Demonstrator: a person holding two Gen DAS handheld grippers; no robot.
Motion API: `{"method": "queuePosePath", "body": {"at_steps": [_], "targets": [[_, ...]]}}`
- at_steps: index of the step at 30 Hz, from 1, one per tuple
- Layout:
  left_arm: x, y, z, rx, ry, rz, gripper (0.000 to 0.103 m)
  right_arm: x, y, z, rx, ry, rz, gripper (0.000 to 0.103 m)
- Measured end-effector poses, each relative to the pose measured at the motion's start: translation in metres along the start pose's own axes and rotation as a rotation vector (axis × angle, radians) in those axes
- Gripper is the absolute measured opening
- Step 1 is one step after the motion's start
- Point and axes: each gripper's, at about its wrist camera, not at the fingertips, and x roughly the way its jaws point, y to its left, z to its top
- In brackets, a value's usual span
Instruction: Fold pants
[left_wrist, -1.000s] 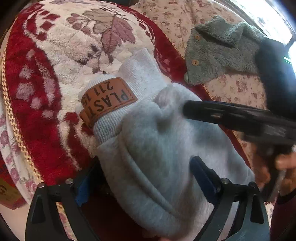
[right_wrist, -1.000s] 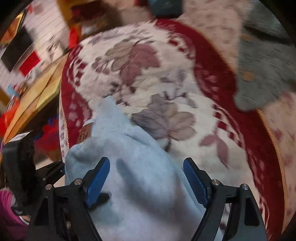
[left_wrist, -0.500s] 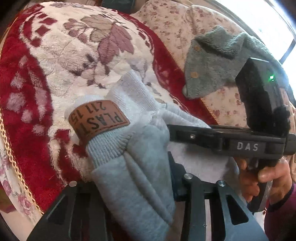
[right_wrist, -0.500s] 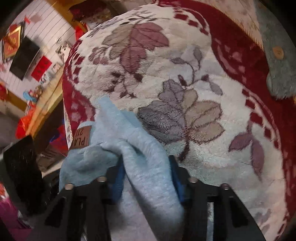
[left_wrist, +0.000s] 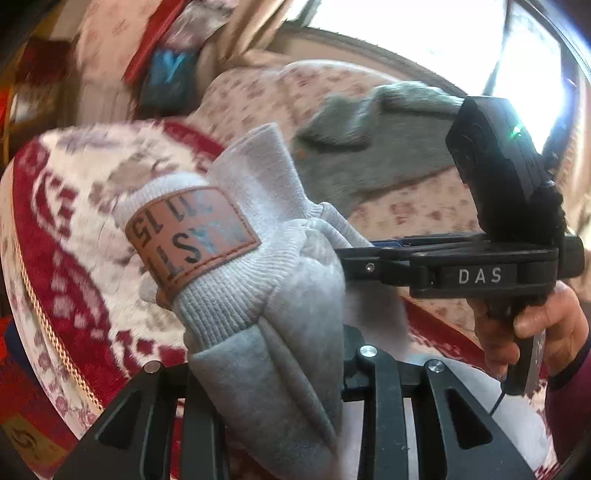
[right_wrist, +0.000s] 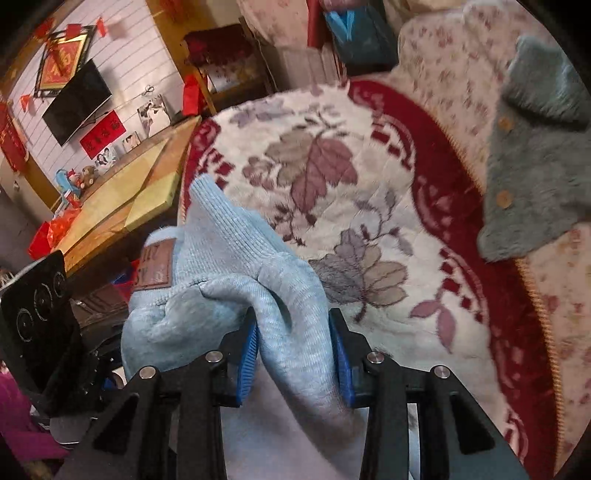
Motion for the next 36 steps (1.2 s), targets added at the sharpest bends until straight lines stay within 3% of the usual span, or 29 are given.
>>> {"method": "queuePosePath", "body": {"at_steps": [6, 10, 13, 15, 17, 20, 24, 27, 30, 32, 36], "targets": [[-0.017, -0.038, 0.005, 0.047, -0.026, -0.05, 0.03, -0.062, 0.003, -0.022, 0.043, -0.076, -0.04, 0.043], [-0.014, -0.035, 0.006, 0.023, -0.009, -0.038, 0.03, -0.085, -0.008, -0.044, 0.137, -0.096, -0.085, 0.073], [-0.011, -0.029, 0.005, 0.009, -0.004, -0.036, 0.029, -0.1, -0.024, -0.078, 0.235, -0.124, -0.043, 0.076], [-0.01, -0.027, 0.004, 0.011, -0.001, -0.028, 0.029, -0.095, -0.027, -0.097, 0.237, -0.103, -0.026, 0.074], [-0.009, -0.027, 0.004, 0.005, 0.004, -0.029, 0.029, -0.075, -0.025, -0.111, 0.212, -0.035, -0.022, 0.048], [-0.01, -0.027, 0.005, 0.009, 0.004, -0.034, 0.029, -0.035, -0.029, -0.123, 0.224, 0.066, -0.022, 0.037], [-0.01, -0.034, 0.002, 0.038, 0.016, -0.051, 0.029, 0.007, -0.05, -0.124, 0.282, 0.1, -0.132, 0.03], [-0.006, -0.043, -0.003, 0.07, 0.021, -0.045, 0.029, 0.013, -0.07, -0.123, 0.405, 0.077, -0.095, 0.029], [-0.01, -0.051, -0.004, 0.103, -0.001, -0.059, 0.029, -0.009, -0.064, -0.124, 0.388, 0.052, -0.087, 0.034], [-0.012, -0.06, -0.006, 0.114, -0.003, -0.075, 0.029, -0.028, -0.063, -0.126, 0.369, 0.051, -0.127, 0.034], [-0.018, -0.089, -0.019, 0.174, -0.007, -0.108, 0.029, -0.063, -0.083, -0.136, 0.462, 0.022, -0.159, 0.034]]}}
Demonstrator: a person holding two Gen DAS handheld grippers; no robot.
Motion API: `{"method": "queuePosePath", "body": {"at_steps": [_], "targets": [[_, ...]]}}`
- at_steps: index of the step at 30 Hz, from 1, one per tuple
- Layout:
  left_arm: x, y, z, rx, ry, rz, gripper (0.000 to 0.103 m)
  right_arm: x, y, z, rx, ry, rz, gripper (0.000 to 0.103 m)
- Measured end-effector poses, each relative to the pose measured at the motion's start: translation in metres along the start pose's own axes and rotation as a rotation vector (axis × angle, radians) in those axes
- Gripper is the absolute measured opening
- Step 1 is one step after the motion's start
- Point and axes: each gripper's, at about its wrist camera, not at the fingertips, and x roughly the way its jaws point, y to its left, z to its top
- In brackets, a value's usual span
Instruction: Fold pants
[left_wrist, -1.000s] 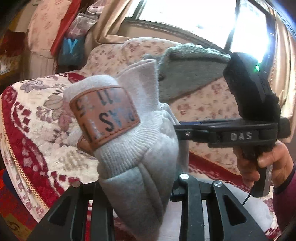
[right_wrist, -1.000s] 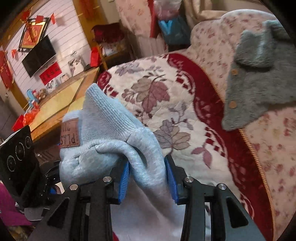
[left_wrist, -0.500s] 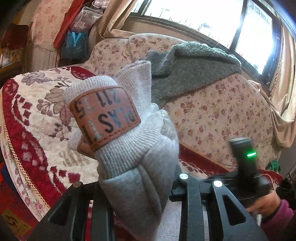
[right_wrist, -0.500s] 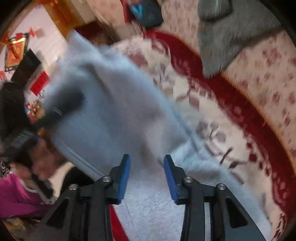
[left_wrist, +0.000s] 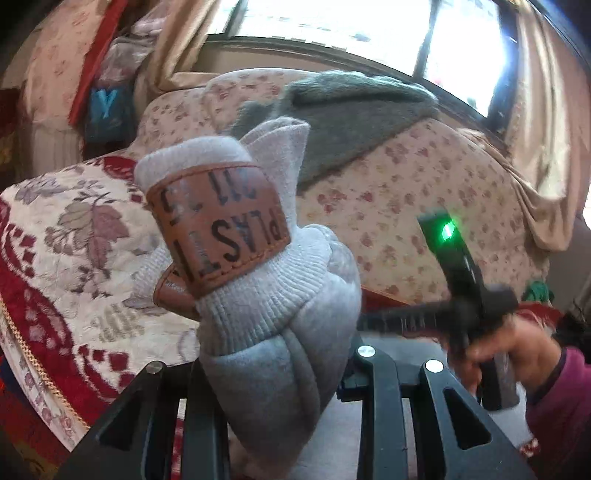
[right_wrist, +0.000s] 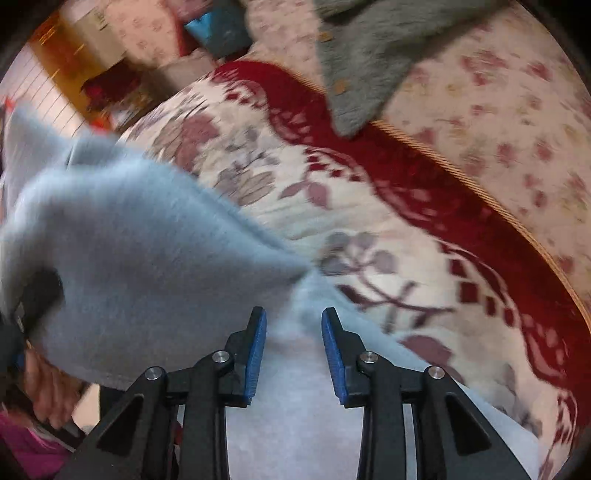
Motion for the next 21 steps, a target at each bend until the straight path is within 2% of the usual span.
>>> {"method": "queuePosePath", "body": {"at_steps": [6, 10, 12, 16, 18, 20, 21], "targets": [[0.016, -0.068, -0.032, 0.115, 0.041, -0.057, 0.029, -0.053, -0.053, -0.009, 0.194, -0.123, -0.051, 0.039], [0.039, -0.103, -0.063, 0.172, 0.076, -0.058, 0.029, -0.09, -0.069, -0.021, 0.232, -0.199, -0.068, 0.041], [0.051, -0.12, -0.082, 0.212, 0.093, -0.041, 0.029, -0.103, -0.072, -0.024, 0.244, -0.226, -0.05, 0.042], [0.075, -0.148, -0.117, 0.319, 0.171, 0.035, 0.034, -0.114, -0.059, -0.037, 0.211, -0.24, -0.022, 0.063], [0.078, -0.158, -0.131, 0.39, 0.179, 0.081, 0.037, -0.111, -0.049, -0.043, 0.174, -0.221, -0.014, 0.065], [0.073, -0.164, -0.136, 0.433, 0.17, 0.115, 0.044, -0.103, -0.037, -0.046, 0.13, -0.2, 0.008, 0.065], [0.071, -0.165, -0.137, 0.441, 0.163, 0.118, 0.054, -0.097, -0.032, -0.047, 0.108, -0.186, 0.009, 0.065]]}}
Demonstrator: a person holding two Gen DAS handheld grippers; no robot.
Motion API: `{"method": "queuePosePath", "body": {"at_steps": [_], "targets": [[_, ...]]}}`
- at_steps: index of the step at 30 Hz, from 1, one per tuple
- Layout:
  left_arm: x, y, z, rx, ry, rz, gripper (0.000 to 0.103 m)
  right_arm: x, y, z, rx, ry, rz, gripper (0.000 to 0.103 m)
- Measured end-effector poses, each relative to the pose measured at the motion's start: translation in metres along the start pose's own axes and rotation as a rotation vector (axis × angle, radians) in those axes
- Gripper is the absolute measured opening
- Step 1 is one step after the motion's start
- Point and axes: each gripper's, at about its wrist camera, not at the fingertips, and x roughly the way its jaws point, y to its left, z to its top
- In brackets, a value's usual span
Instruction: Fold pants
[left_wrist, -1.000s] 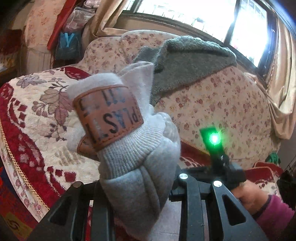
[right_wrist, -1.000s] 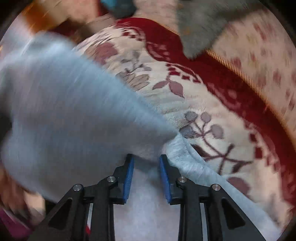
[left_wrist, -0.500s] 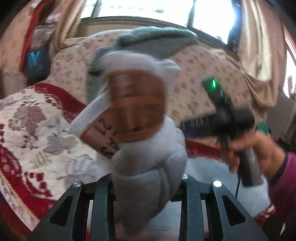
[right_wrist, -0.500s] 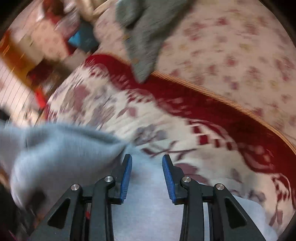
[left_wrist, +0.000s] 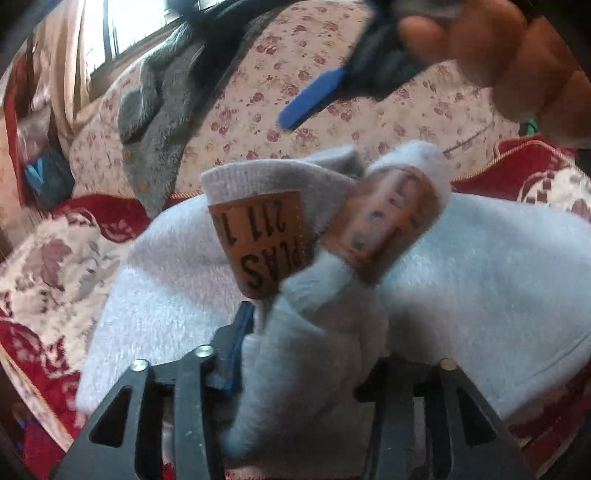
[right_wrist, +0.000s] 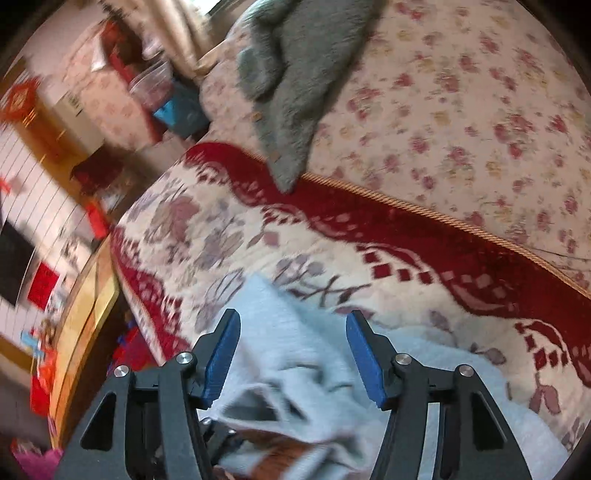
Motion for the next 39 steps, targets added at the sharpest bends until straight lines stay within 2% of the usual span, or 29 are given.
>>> {"method": "queuePosePath", "body": {"at_steps": [1, 2, 3, 6, 9, 11, 15, 18, 22, 26, 30, 33, 37, 39], "targets": [[-0.004, -0.003, -0.001, 0.011, -0.014, 0.006, 0.075, 0.007, 0.005, -0.002, -0.026, 0.026, -0.006, 0.065], [-0.009, -0.006, -0.002, 0.023, -0.036, 0.006, 0.087, 0.014, 0.009, -0.005, -0.051, 0.057, -0.021, 0.065], [-0.019, -0.012, -0.003, 0.039, -0.093, 0.01, 0.096, 0.021, 0.012, -0.008, -0.073, 0.086, -0.038, 0.065], [-0.045, -0.03, -0.004, 0.138, -0.193, 0.012, 0.096, 0.038, 0.011, -0.016, -0.13, 0.156, -0.107, 0.064], [-0.064, -0.031, -0.009, 0.196, -0.224, -0.022, 0.096, 0.044, 0.0, -0.026, -0.16, 0.223, -0.182, 0.066], [-0.073, -0.016, -0.01, 0.176, -0.219, -0.051, 0.096, 0.039, -0.011, -0.033, -0.151, 0.235, -0.199, 0.073], [-0.07, 0.022, -0.001, 0.078, -0.191, -0.085, 0.096, 0.031, -0.034, -0.057, -0.131, 0.261, -0.256, 0.074], [-0.054, 0.036, 0.005, 0.034, -0.16, -0.135, 0.096, 0.014, -0.052, -0.062, -0.05, 0.206, -0.282, 0.074], [-0.037, 0.047, 0.017, -0.095, -0.148, -0.271, 0.096, -0.011, -0.055, -0.064, 0.0, 0.149, -0.267, 0.074], [-0.019, 0.05, 0.027, -0.196, -0.133, -0.333, 0.096, -0.035, -0.049, -0.066, 0.015, 0.089, -0.266, 0.076], [-0.001, 0.045, 0.025, -0.249, -0.068, -0.404, 0.096, -0.057, -0.056, -0.079, 0.083, 0.024, -0.254, 0.077], [0.009, 0.035, 0.017, -0.273, -0.025, -0.482, 0.087, -0.066, -0.067, -0.097, 0.159, -0.008, -0.251, 0.077], [0.002, 0.014, 0.011, -0.206, -0.042, -0.447, 0.087, -0.084, -0.081, -0.125, 0.263, -0.061, -0.247, 0.077], [-0.006, 0.015, 0.012, -0.228, -0.057, -0.469, 0.087, -0.097, -0.084, -0.141, 0.291, -0.079, -0.249, 0.077]]}}
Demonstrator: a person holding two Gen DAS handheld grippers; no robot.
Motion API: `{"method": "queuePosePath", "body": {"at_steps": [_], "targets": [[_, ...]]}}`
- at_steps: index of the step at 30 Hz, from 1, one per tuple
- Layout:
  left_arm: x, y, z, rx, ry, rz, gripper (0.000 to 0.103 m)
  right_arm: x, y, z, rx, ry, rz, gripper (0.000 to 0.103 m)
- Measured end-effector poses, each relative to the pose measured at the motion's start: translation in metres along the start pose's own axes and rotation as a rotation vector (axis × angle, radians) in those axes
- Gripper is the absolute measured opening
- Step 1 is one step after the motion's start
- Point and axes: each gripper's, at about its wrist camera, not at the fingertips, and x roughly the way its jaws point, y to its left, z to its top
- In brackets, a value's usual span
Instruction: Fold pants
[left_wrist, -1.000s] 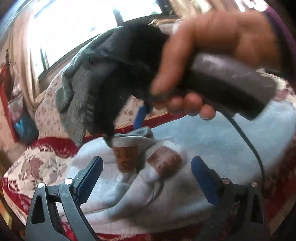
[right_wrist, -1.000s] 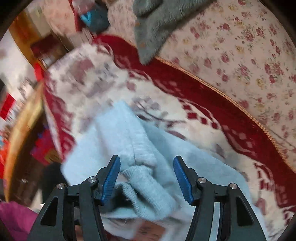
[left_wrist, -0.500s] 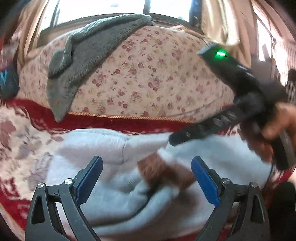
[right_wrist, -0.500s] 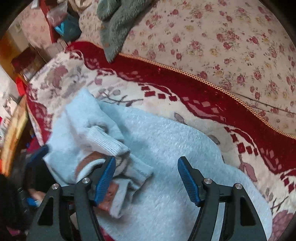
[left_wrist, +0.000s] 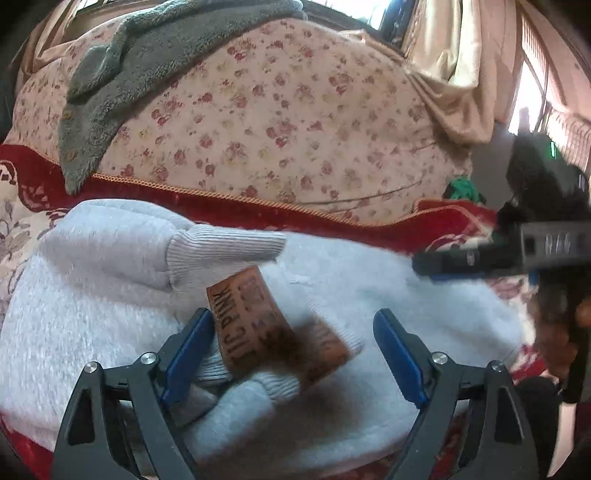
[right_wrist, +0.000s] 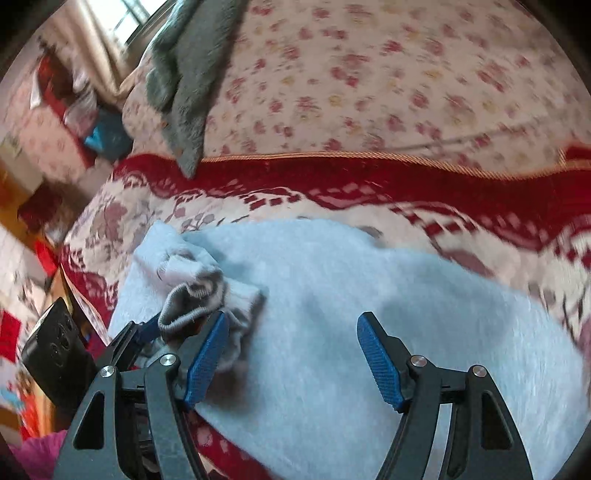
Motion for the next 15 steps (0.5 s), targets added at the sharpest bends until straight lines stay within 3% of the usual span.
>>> {"method": "queuePosePath", "body": {"at_steps": [6, 8, 10, 15], "targets": [[0.002, 0.0, 0.004, -0.014, 0.019, -0.015, 0.087, -0.036, -0.027, -0.033, 0.061, -0.043, -0.032, 0.078], [0.0, -0.008, -0.002, 0.025, 0.021, -0.008, 0.087, -0.053, -0.041, -0.047, 0.108, -0.067, -0.036, 0.08], [-0.004, -0.016, -0.006, 0.09, 0.023, 0.031, 0.088, -0.064, -0.053, -0.06, 0.151, -0.085, -0.015, 0.084], [-0.018, -0.02, 0.004, 0.093, -0.013, 0.034, 0.093, -0.075, -0.078, -0.099, 0.264, -0.089, 0.043, 0.088]]}}
